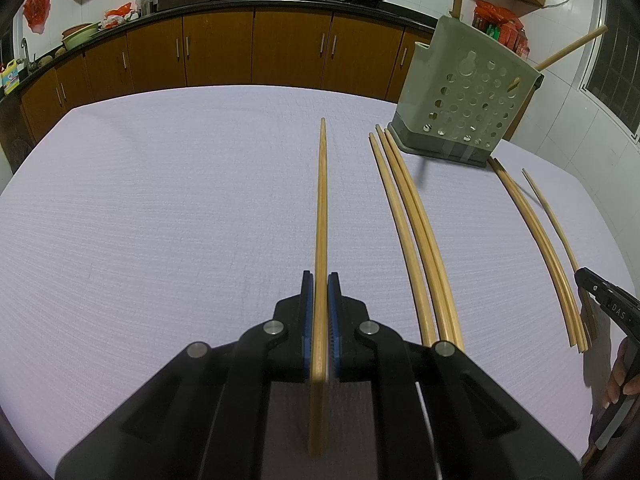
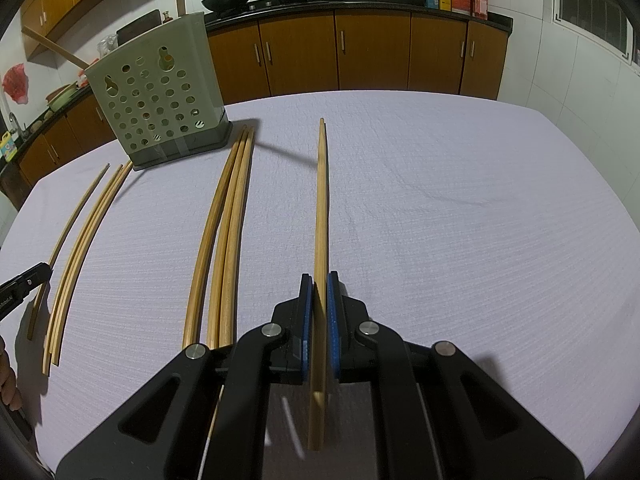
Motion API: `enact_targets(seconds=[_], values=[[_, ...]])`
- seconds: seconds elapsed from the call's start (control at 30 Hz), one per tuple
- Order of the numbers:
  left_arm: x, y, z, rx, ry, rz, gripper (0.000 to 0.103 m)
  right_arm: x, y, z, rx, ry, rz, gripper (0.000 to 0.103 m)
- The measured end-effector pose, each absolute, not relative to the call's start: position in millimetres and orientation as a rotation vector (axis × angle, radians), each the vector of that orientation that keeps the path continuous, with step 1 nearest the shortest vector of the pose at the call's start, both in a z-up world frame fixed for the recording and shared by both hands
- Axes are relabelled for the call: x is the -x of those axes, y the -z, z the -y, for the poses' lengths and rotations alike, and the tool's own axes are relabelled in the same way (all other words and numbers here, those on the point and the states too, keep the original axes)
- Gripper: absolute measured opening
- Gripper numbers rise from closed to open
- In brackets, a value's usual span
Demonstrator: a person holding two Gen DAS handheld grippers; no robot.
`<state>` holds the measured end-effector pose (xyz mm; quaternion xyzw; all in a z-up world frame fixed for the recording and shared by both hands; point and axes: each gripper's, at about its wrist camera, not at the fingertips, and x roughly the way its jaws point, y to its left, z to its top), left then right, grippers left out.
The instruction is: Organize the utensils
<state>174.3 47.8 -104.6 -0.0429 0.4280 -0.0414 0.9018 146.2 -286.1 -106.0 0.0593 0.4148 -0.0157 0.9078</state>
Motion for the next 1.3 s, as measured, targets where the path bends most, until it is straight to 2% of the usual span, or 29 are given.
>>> enact_targets(seconds=[0.97, 1.3], values=[[-161, 97, -46, 0.016, 0.091, -0.866, 0.008, -136, 96, 291, -0.135, 0.023, -0.826, 0.008], [-149, 23, -62, 0.052, 0.079, -0.664, 0.008, -123, 35, 297, -0.137, 0.029, -0.638, 0.008]])
